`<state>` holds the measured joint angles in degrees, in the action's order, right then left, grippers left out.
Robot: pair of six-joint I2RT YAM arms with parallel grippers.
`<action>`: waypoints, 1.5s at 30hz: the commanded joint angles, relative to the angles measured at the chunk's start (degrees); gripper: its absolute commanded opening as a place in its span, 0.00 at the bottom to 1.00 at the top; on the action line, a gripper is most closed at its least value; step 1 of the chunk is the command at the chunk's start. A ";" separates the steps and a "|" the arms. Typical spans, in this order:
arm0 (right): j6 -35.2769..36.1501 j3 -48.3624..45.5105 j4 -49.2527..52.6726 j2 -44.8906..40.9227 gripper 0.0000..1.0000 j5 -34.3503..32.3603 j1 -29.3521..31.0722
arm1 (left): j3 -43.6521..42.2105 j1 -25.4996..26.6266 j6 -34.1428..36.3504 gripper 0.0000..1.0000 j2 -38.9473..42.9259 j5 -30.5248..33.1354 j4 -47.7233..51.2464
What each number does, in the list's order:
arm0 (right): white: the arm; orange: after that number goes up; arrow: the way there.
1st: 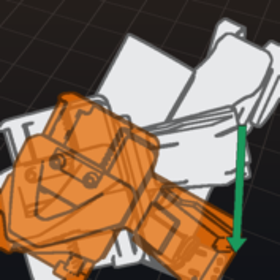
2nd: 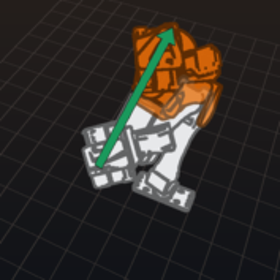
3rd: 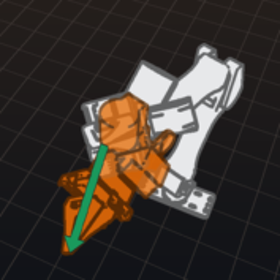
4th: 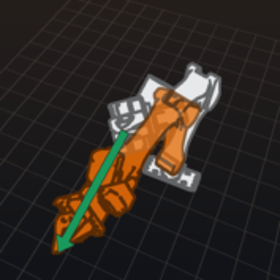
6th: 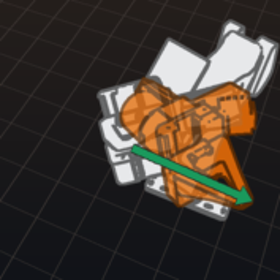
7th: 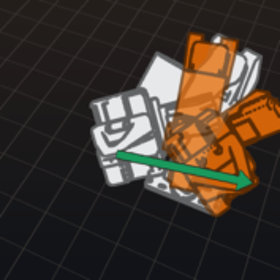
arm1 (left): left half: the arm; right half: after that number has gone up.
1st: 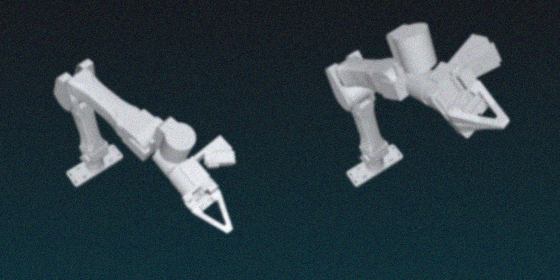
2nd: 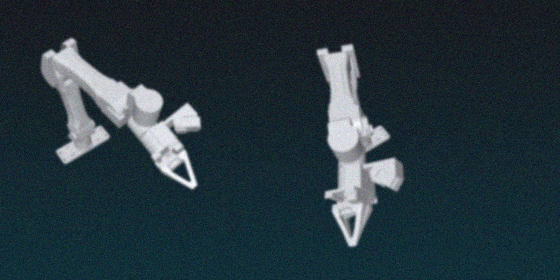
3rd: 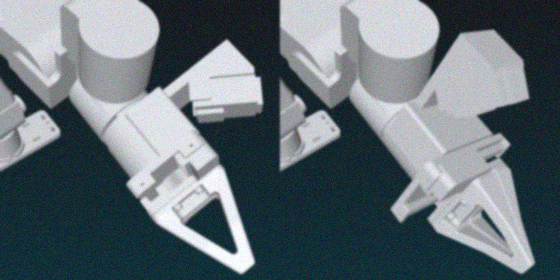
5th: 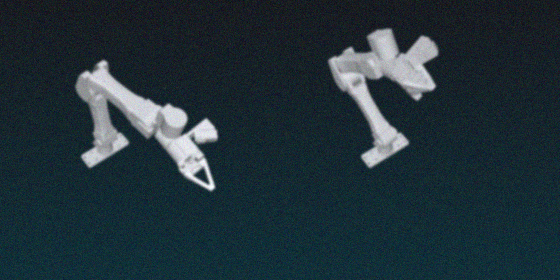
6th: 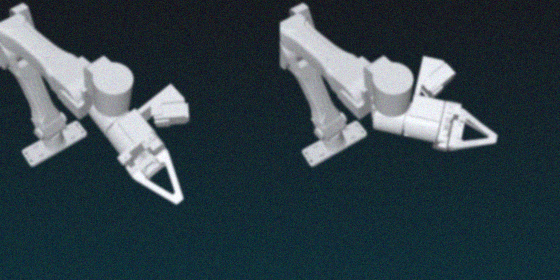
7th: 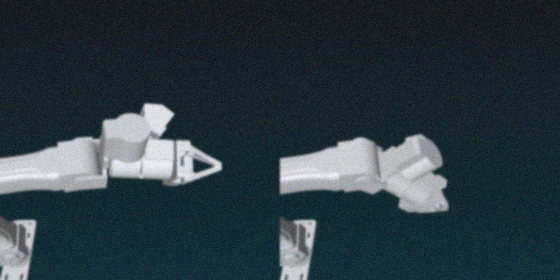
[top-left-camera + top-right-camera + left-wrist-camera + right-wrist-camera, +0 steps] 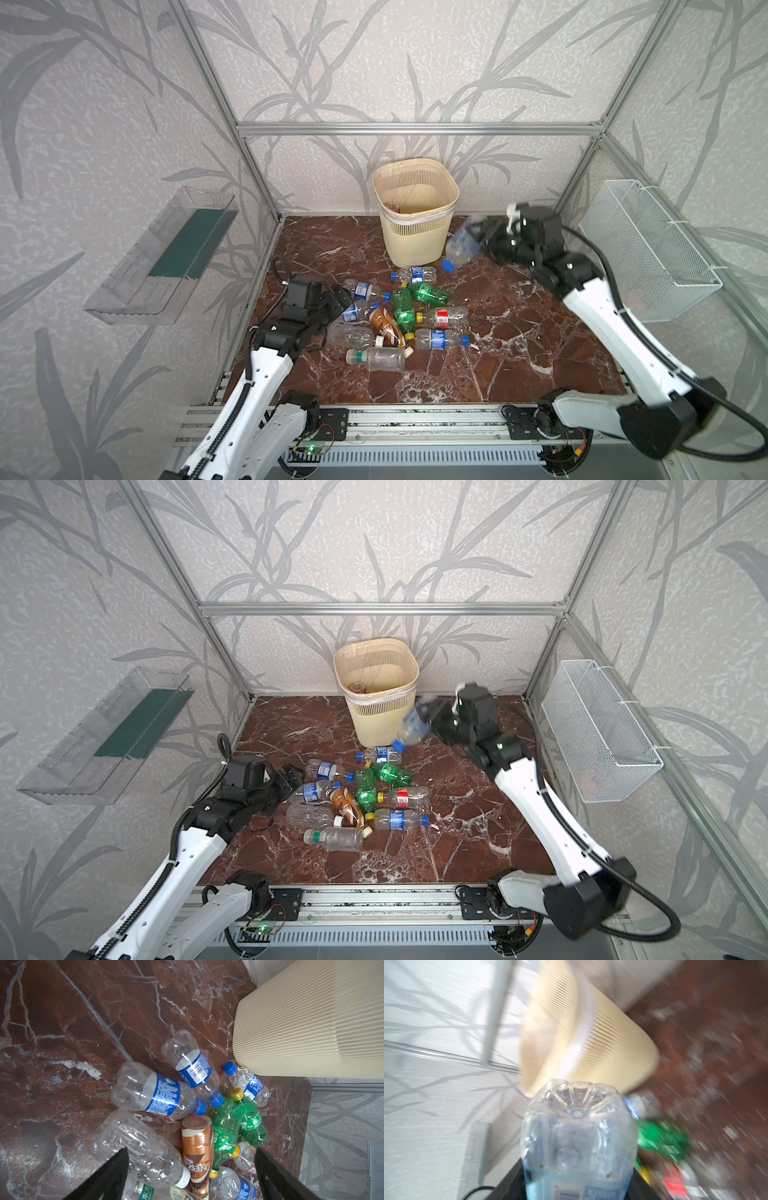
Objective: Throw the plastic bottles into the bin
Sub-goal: 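Carry the clear water bottle over the bin with the right gripper and release it, then grasp a clear green-labelled bottle with the left gripper while the right waits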
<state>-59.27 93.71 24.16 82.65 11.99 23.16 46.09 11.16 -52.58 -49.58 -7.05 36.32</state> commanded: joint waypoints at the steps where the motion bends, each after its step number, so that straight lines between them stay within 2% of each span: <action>1: 4.03 30.40 13.33 14.37 0.81 2.37 -1.89 | 5.44 -0.52 -0.40 0.94 -2.05 -0.89 0.73; 2: 4.66 35.07 17.93 17.40 0.85 2.37 -2.65 | 6.70 -0.49 -0.69 0.94 -2.41 -0.81 1.53; 4: 5.40 35.07 21.51 16.68 0.89 -0.08 -3.33 | 7.63 -0.69 -0.12 0.94 -2.38 -0.39 1.94; 5: 5.85 31.03 19.52 14.24 0.90 -1.07 -3.46 | 7.50 -0.73 0.30 0.94 -1.98 -0.03 1.98; 8: 6.37 9.52 7.61 -0.28 0.91 -6.99 -3.28 | 5.48 -1.27 1.16 0.94 0.02 0.73 1.54; 13: 9.11 -11.68 8.94 -14.05 0.88 -9.37 -3.27 | 1.04 -2.29 1.59 0.94 3.12 0.42 1.86; 17: 9.30 -26.81 9.06 -20.70 0.86 -7.86 -3.29 | -2.20 -2.37 0.47 0.94 5.83 0.03 2.44; 22: 7.21 -41.04 8.10 -26.08 0.85 -5.95 -2.89 | -4.58 -2.35 -1.23 0.93 8.68 -0.20 3.52; 27: 5.68 -47.71 7.50 -27.78 0.84 -5.75 -0.44 | -6.66 -2.33 -3.29 0.91 9.81 -3.57 3.57; 35: 1.95 -52.48 5.81 -29.05 0.82 -3.98 2.70 | -8.47 -2.27 -7.58 0.88 11.11 -8.02 8.35; 39: 0.74 -54.18 4.60 -30.16 0.82 -4.29 3.01 | -10.52 -1.98 -14.83 0.85 13.79 -7.94 11.48; 45: 0.01 -55.83 3.72 -32.08 0.82 -5.02 3.03 | -16.50 -0.99 -29.58 0.81 20.49 -11.05 13.54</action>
<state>-58.30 38.96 29.36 51.99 7.55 25.93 31.18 9.63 -72.42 -31.14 -16.16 46.44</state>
